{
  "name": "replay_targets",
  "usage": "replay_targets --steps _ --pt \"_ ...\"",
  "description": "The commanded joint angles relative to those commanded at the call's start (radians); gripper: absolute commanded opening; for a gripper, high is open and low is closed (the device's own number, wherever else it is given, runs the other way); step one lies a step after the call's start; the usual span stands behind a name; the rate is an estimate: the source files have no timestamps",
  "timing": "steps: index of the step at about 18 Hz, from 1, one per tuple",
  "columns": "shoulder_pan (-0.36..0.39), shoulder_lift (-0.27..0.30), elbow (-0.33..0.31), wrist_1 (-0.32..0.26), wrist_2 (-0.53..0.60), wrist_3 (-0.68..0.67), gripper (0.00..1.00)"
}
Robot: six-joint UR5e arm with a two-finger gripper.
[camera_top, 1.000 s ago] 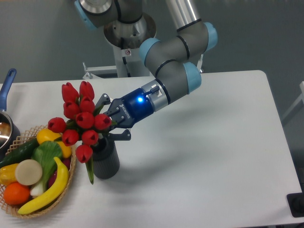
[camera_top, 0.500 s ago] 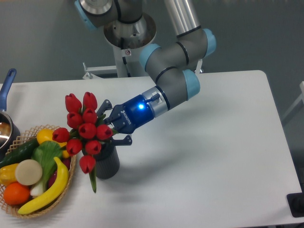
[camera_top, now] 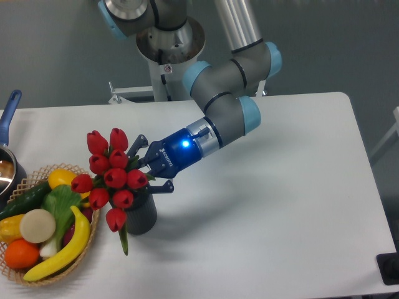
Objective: Insert the flowers into the vase
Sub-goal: 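Push the stems deeper into the vase and open the gripper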
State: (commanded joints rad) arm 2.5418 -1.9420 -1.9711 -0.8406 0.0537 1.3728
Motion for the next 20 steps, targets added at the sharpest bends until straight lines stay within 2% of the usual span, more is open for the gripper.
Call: replay_targets --steps 11,20 --pt "0.003 -0.015 -0.022 0.000 0.014 0.048 0.36" --pt "0.017 -0.014 -0.032 0.006 0.015 0.060 0.49"
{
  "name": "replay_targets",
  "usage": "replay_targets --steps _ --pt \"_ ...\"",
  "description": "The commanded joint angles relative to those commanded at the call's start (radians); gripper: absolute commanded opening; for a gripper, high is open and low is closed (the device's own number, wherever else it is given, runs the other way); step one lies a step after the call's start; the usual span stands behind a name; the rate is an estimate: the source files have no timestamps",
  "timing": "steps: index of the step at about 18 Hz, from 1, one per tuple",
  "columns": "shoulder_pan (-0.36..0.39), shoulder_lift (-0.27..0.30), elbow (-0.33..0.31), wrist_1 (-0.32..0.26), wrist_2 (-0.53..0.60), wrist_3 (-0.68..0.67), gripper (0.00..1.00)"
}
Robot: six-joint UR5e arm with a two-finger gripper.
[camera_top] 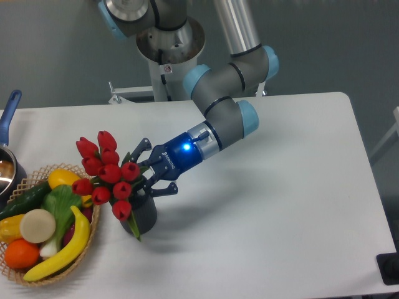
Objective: Insert the flowers into the vase
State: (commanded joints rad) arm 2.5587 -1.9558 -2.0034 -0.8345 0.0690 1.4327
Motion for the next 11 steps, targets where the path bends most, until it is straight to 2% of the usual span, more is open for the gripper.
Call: replay_targets --steps 1,2,4,5,11 --pt "0.000 0.000 -0.002 0.000 0.000 0.002 0.52" --pt "0.005 0.000 -0.002 0.000 0.000 0.003 0.61" --pt "0.012 0.003 -0.003 0.002 0.003 0.026 0.95" --pt "0.015 0.008 -0.014 0.000 0.012 0.049 0.99" --pt "0.034 0.031 -0.031 0.000 0.044 0.061 1.00"
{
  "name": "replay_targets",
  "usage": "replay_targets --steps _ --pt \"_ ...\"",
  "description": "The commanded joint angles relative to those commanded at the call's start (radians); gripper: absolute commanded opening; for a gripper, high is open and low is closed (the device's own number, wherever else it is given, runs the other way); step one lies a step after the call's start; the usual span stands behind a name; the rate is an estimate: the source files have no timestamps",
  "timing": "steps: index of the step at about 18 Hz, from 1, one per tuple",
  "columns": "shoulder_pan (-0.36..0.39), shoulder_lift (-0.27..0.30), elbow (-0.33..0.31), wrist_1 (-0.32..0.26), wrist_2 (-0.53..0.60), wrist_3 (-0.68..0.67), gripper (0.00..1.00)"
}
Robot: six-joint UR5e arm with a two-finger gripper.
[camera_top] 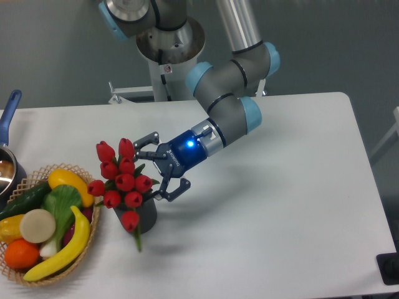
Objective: Insert the flowers into the vase
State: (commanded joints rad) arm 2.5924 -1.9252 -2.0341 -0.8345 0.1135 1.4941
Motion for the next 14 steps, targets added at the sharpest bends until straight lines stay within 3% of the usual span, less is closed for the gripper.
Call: replay_targets --steps 10,14 --pt "0.124 0.156 0.011 0.000 0.136 0.001 1.00" --pt "0.178 0.210 0.061 0.000 0.328 0.031 1.00"
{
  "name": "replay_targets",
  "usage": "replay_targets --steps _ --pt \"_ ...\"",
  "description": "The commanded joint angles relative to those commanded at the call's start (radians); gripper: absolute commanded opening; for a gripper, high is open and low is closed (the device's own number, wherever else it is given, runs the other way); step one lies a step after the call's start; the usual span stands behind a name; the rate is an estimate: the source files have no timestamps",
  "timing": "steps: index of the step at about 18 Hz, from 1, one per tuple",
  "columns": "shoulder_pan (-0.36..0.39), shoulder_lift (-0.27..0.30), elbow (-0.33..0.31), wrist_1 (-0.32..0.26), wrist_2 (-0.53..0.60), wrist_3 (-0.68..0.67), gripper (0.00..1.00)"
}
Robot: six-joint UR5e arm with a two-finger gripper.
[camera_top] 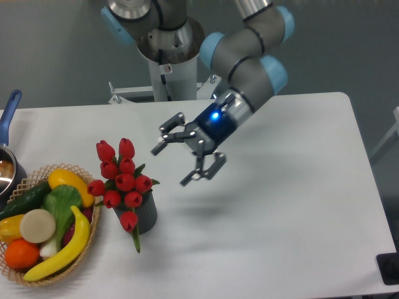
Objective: Insert the flowers into the vase
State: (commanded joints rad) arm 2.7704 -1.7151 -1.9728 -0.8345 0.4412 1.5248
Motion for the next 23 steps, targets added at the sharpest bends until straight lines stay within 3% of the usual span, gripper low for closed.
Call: replay_targets --steps 8,13,16,23 --pt "0.008 0.114 0.121 -0.012 0.485 -0.093 1.00" --pt "0.031 0.192 0.109 -0.015 0.801 -0.084 1.00" --pt "0.058 0.224 0.115 -0.050 0.850 -0.058 1.00" --pt "0.175 0.308 0.126 -0.250 0.909 0.178 1.00"
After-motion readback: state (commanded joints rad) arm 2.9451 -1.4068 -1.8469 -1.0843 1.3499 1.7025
